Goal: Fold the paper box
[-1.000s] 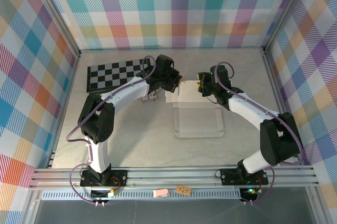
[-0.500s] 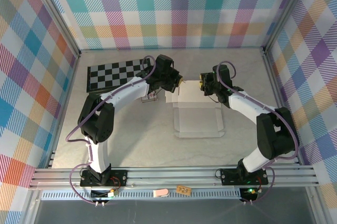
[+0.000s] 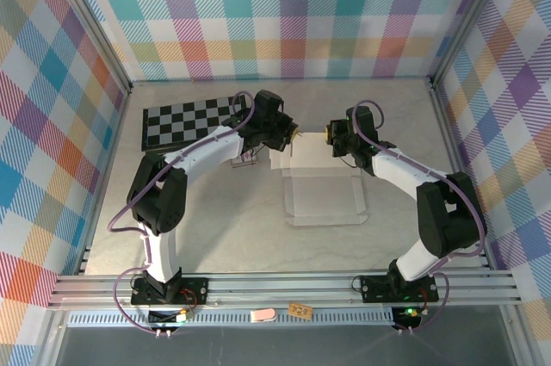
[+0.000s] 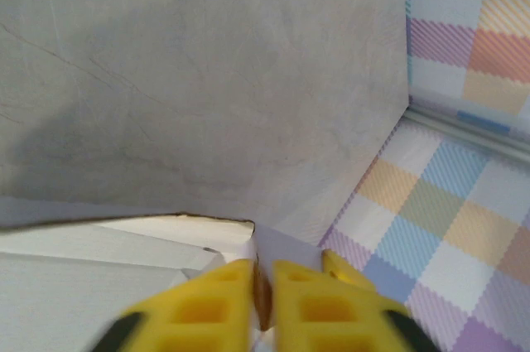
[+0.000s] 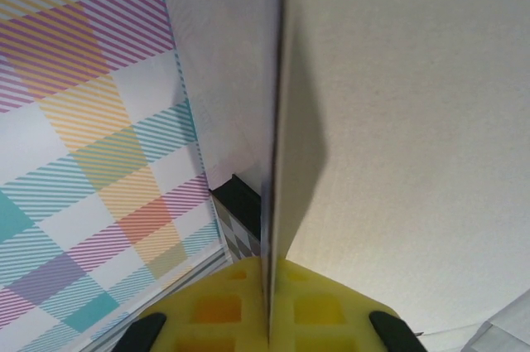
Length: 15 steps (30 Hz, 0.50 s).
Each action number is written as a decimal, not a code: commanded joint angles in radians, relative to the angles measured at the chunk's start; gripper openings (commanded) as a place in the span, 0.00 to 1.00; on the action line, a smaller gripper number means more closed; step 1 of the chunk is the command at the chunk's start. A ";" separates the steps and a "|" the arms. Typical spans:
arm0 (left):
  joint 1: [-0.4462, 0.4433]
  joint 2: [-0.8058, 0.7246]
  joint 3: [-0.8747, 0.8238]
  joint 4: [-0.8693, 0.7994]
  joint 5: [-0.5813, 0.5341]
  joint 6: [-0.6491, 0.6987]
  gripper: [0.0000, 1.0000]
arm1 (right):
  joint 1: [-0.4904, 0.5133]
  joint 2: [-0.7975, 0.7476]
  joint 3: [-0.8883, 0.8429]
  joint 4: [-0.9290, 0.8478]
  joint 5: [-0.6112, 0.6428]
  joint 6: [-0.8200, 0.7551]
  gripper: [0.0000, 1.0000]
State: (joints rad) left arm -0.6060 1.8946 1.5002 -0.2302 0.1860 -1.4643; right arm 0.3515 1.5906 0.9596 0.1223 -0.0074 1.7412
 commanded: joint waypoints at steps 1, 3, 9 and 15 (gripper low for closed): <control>0.027 -0.081 -0.001 -0.038 0.019 0.097 0.37 | -0.014 -0.025 0.032 -0.029 0.009 0.009 0.00; 0.057 -0.121 -0.021 -0.098 0.023 0.154 0.45 | -0.025 -0.040 0.043 -0.051 0.007 0.016 0.00; 0.183 -0.249 -0.185 -0.110 0.061 0.427 0.44 | -0.074 -0.079 0.171 -0.301 -0.044 0.053 0.00; 0.208 -0.230 -0.434 0.274 0.208 0.382 0.22 | -0.111 -0.102 0.300 -0.536 -0.085 0.113 0.00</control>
State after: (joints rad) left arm -0.3809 1.6295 1.1378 -0.1349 0.2947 -1.1023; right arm 0.2501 1.5246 1.2095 -0.2359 -0.0578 1.7901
